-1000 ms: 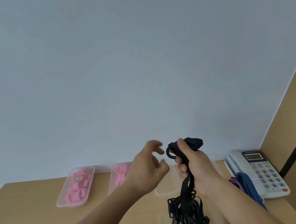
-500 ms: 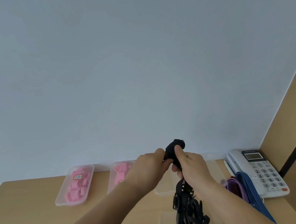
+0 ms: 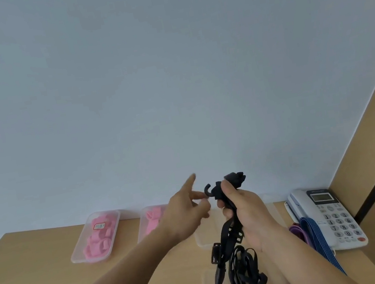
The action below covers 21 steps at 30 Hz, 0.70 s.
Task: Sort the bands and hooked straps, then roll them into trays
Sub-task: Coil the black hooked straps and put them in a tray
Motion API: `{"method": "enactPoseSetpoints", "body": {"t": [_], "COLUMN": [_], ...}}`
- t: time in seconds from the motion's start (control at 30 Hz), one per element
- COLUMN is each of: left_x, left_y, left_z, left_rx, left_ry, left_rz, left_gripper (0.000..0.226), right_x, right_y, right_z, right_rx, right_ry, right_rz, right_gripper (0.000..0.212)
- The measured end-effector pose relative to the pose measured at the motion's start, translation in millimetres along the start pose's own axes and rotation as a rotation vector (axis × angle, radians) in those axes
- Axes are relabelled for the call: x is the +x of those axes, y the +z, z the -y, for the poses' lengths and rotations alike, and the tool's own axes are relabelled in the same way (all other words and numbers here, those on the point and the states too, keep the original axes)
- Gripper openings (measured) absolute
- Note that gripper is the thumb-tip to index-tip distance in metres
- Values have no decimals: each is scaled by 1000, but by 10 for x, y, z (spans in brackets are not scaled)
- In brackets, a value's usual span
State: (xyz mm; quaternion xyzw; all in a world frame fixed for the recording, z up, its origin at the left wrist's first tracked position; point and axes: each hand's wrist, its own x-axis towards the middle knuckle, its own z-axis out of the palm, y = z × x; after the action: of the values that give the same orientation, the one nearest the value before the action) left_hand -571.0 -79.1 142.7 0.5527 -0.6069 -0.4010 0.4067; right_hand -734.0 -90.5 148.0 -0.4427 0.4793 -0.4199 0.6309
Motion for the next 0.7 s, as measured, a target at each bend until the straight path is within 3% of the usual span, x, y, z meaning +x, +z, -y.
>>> {"method": "enactPoseSetpoints", "body": {"t": [0.07,0.13,0.33,0.47,0.57,0.63,0.7], "left_x": [11,5,-16,-44,-23,-13,1], "left_y": [-55,-77,-6,42,24,9,-13], "left_z": [-90,-122,-33,-13,53,115,178], "left_rx": [-345,-342,-145,-58,301,621,839], "left_ry": [-222,-182,-9,123,430,721,892], "left_rz": [211,304,74,-120,-298,-336,-332], "left_gripper": [42,38,22,23,24,26,31], "right_x": [-13,-27,-31,-60,-58,-51,-41], "right_y": [-6,-10,11,12,21,28,31], "right_z": [-4,-10,-29,-64,-67,-59,-48], "right_rx": [-56,-140,-252,-114,54,126,167], "right_ry": [-48,-93,-113,49,158,201,219], "right_rz": [14,39,18,72,104,99,77], "right_gripper": [45,46,43,49,51,53,55]}}
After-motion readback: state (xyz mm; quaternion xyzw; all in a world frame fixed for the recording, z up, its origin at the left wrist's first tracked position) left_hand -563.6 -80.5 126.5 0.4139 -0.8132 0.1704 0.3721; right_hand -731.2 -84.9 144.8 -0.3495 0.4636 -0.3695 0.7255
